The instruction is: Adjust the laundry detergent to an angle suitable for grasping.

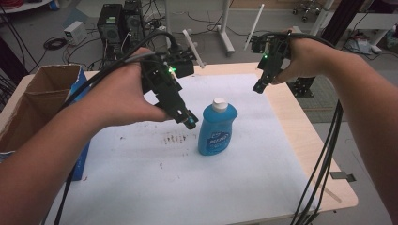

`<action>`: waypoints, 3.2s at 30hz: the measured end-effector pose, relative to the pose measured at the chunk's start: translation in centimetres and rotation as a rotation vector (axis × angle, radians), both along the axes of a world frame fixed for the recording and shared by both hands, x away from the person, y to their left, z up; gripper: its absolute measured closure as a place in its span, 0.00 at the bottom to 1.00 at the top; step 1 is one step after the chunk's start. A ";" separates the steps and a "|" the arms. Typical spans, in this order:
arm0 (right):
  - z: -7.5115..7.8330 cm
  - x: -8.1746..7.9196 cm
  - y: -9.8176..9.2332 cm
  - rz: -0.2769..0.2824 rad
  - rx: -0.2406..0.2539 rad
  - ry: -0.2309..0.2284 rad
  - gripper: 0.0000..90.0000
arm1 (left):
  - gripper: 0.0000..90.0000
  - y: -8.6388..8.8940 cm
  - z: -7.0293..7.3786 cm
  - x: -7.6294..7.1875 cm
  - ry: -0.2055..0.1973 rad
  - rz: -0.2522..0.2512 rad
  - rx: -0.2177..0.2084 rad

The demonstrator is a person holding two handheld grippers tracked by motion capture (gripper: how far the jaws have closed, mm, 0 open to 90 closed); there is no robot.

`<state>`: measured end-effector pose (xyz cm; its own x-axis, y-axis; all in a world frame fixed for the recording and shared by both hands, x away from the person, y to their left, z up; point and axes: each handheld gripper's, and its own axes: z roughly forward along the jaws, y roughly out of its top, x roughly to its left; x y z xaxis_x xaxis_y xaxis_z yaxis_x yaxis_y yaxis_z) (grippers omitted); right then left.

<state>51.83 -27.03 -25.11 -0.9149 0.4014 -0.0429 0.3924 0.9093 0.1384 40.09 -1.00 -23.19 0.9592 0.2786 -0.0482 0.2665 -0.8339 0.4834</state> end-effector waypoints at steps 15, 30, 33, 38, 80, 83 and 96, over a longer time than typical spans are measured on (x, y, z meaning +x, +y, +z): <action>-0.6 0.4 -0.2 0.007 -0.003 0.007 0.02 | 0.04 -3.6 -2.5 1.6 0.022 0.007 -0.016; -0.9 0.3 -0.5 -0.003 -0.007 0.006 0.02 | 0.04 -6.7 -5.0 2.8 0.047 0.013 0.002; -0.9 0.3 -0.5 -0.007 -0.007 0.008 0.02 | 0.04 -7.2 -5.4 2.8 0.045 0.010 0.010; -0.9 0.4 -0.4 -0.008 -0.004 0.008 0.02 | 0.04 -7.9 -5.7 2.8 0.030 0.024 0.001; -1.3 0.6 -0.5 -0.014 0.004 0.007 0.02 | 0.18 -9.4 -6.9 2.2 -0.067 0.043 0.074; -1.3 0.5 -0.5 -0.015 0.003 0.006 0.02 | 0.22 -9.4 -6.8 2.2 -0.070 0.035 0.075; -1.3 0.4 -0.3 -0.014 0.003 0.008 0.02 | 0.26 -9.5 -6.7 1.9 -0.096 0.040 0.082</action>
